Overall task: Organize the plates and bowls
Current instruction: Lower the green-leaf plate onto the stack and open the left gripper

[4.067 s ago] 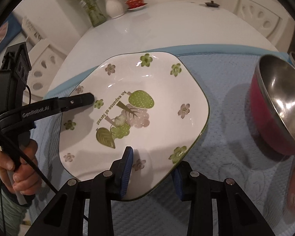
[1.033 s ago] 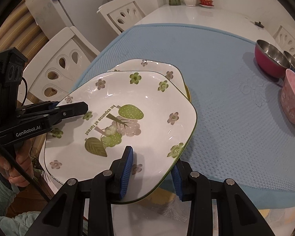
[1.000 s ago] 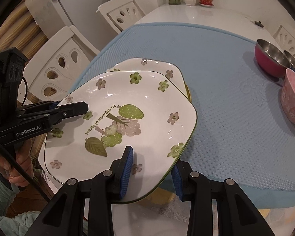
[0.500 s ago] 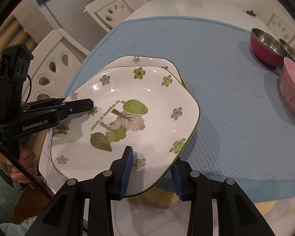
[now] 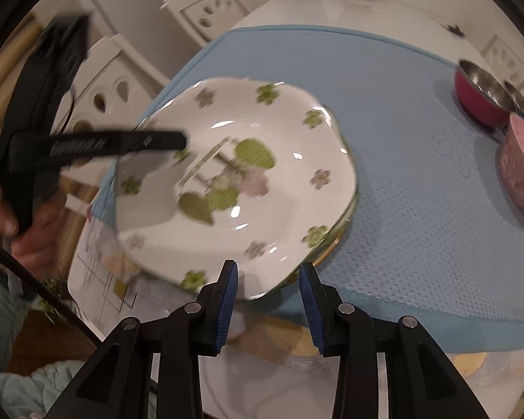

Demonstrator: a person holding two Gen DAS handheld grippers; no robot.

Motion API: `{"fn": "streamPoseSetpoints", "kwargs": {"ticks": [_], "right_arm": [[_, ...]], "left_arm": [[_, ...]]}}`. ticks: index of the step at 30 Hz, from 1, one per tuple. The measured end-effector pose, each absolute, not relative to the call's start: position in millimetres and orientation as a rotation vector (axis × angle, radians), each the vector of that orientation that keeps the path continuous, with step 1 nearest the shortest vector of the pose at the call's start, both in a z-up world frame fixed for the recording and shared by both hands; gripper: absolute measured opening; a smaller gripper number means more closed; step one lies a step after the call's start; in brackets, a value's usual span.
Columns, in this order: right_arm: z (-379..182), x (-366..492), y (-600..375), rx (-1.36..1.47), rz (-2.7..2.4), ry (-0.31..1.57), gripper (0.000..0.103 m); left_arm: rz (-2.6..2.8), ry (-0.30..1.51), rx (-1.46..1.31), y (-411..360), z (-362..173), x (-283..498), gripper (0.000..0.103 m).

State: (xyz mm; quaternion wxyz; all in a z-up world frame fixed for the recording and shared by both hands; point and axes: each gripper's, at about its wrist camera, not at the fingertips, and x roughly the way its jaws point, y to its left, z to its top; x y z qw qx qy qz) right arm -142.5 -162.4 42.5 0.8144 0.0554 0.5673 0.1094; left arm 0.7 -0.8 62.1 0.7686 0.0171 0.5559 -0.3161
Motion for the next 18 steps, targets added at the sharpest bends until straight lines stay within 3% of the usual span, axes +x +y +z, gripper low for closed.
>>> {"fn": "streamPoseSetpoints", "kwargs": {"ticks": [18], "right_arm": [[47.3,-89.6,-213.4,0.232,0.062,1.161,0.036]], "left_arm": [[-0.642,1.150,0.434,-29.8,64.7,5.1,0.045]]}}
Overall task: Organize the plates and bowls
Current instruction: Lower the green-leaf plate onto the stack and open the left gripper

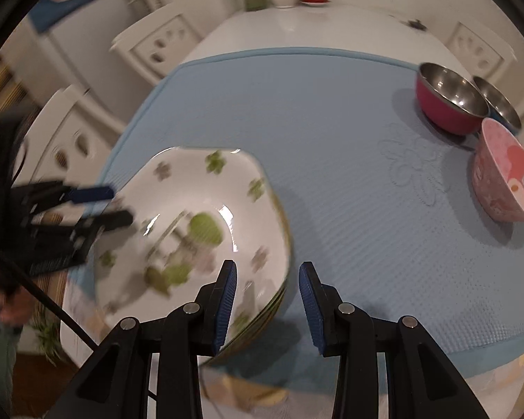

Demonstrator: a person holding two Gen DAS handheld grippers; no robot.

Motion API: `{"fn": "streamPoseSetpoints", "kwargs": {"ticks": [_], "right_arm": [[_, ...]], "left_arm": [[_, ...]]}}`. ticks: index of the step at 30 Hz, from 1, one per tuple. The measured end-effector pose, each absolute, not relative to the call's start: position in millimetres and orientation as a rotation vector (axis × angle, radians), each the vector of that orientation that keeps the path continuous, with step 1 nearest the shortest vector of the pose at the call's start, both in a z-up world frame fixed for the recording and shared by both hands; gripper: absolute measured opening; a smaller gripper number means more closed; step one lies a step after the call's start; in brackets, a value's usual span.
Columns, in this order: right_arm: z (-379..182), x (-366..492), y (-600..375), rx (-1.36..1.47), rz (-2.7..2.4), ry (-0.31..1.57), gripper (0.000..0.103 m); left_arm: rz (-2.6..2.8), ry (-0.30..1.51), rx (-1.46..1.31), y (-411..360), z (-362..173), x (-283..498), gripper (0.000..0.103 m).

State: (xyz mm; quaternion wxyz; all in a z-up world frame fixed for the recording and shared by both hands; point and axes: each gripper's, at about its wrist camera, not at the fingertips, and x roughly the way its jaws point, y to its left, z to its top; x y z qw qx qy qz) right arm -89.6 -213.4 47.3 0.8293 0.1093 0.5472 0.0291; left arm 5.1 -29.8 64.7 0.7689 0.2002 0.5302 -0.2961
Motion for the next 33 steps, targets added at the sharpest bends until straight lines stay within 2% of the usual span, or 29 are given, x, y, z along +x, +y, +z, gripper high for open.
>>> {"fn": "streamPoseSetpoints", "kwargs": {"ticks": [24,33], "right_arm": [[23.2,-71.1,-201.3,0.246,0.056,1.244,0.038],[22.7,-63.1,-200.6,0.242,0.048,1.258,0.042]], "left_arm": [[-0.664,1.189,0.408,-34.6,47.0,19.3,0.045],[-0.640,1.101,0.360,-28.3,65.8,37.5,0.045]]}}
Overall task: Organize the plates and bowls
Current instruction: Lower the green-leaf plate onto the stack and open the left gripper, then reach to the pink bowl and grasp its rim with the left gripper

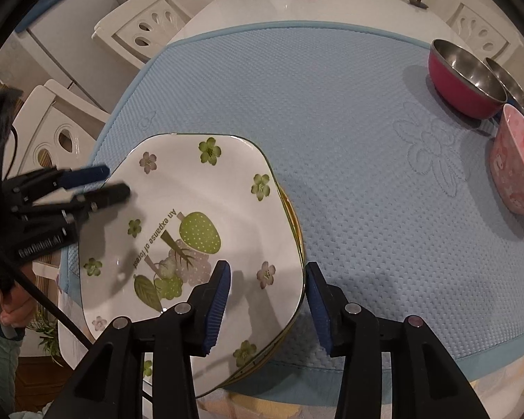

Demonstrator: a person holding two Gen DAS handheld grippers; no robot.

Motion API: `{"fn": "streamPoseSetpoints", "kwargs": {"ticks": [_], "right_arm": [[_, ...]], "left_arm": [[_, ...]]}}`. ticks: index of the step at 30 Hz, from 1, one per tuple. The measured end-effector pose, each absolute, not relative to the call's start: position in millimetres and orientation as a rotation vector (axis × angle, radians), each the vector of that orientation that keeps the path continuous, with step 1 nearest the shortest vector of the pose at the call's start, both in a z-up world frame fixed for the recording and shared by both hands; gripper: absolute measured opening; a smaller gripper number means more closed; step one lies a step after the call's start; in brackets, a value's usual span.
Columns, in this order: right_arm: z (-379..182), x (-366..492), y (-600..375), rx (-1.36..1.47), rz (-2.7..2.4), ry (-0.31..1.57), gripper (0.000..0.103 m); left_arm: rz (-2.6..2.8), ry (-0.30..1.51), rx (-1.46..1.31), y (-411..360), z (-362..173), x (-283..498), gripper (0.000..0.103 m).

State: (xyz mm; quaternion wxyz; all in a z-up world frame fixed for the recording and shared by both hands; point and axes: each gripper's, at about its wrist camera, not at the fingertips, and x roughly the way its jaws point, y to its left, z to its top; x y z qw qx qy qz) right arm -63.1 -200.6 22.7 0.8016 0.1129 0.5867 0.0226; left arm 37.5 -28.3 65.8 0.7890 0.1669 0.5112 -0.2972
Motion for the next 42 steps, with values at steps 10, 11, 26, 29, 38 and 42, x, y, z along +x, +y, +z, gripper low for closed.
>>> {"fn": "streamPoseSetpoints", "kwargs": {"ticks": [10,11,26,29,38,42], "right_arm": [[38.2,-59.2,-207.8,0.227,0.014,1.220,0.042],[42.4,-61.4,-210.9,0.218,0.005,1.210,0.042],[100.7,-101.7,-317.4,0.221,-0.073,1.067,0.051],[112.1,-112.7,-349.9,0.213,-0.079,1.046,0.051],[126.2,-137.4,-453.3,0.254,-0.133,1.017,0.053],[127.3,-140.7,-494.1,0.304,-0.139,1.000,0.053]], "left_arm": [[-0.637,1.011,0.324,-37.1,95.8,47.5,0.045],[-0.638,1.004,0.322,-39.4,98.7,46.8,0.045],[-0.615,0.912,0.273,-124.6,149.0,7.6,0.045],[-0.627,0.907,0.249,-152.2,156.8,-3.4,0.045],[-0.689,0.913,0.212,-246.3,167.8,-29.3,0.068],[-0.727,0.945,0.167,-281.4,158.6,-32.3,0.068]]}}
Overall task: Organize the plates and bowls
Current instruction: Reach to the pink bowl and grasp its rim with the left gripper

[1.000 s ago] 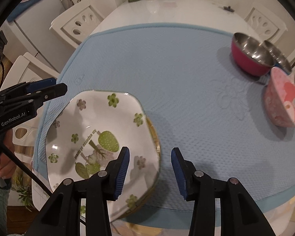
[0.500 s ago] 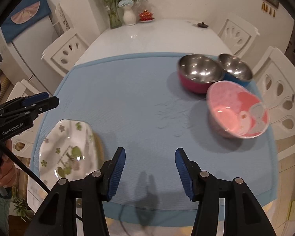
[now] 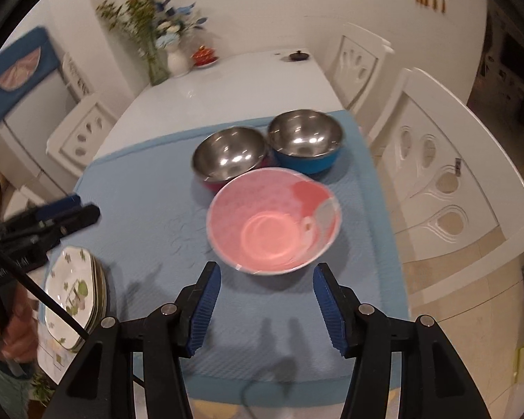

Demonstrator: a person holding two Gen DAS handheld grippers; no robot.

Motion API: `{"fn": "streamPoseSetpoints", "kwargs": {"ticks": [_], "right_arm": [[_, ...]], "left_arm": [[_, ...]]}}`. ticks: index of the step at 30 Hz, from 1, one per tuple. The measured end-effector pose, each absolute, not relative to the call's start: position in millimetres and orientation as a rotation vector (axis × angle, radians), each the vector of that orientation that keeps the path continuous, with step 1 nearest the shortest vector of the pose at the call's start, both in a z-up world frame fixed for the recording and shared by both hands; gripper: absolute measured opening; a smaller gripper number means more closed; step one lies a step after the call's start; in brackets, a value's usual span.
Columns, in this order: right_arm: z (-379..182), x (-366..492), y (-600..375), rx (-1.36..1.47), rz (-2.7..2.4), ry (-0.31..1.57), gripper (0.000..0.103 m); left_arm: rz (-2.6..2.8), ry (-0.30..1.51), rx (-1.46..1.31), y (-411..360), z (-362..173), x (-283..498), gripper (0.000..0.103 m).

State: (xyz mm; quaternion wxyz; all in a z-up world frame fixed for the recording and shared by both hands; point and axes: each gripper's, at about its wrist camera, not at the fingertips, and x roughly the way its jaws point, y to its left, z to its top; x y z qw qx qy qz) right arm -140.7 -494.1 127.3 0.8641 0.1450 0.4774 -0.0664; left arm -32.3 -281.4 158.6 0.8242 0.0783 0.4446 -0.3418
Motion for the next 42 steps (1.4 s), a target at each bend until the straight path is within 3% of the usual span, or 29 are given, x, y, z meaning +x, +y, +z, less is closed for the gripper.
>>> {"fn": "streamPoseSetpoints", "kwargs": {"ticks": [14,17,19,24,29,35,42], "right_arm": [[78.4,-94.5,-580.2,0.515,-0.067,1.041,0.054],[60.5,-81.1,-589.6,0.524,-0.067,1.077,0.054],[51.5,-75.1,-591.1,0.529,-0.056,1.089,0.054],[34.9,-63.9,-590.6,0.507,-0.044,1.114,0.053],[22.9,-57.7,-586.2,0.467,-0.060,1.129,0.027],[8.0,-53.8,-580.9,0.466,-0.043,1.150,0.012],[21.3,-59.2,-564.4,0.374,-0.025,1.117,0.010]], "left_arm": [[-0.723,1.110,-0.055,-344.1,85.7,-14.6,0.061],[-0.708,1.128,-0.058,-351.0,74.0,-11.9,0.056],[-0.697,1.137,-0.057,-354.5,66.8,-10.5,0.044],[-0.679,1.170,-0.075,-359.1,52.0,-7.3,0.029],[-0.670,1.172,-0.073,-360.3,46.0,-6.0,0.022],[-0.657,1.187,-0.069,-364.3,37.2,-3.5,0.022],[-0.663,1.182,-0.088,-361.2,42.1,-9.0,0.020]]}}
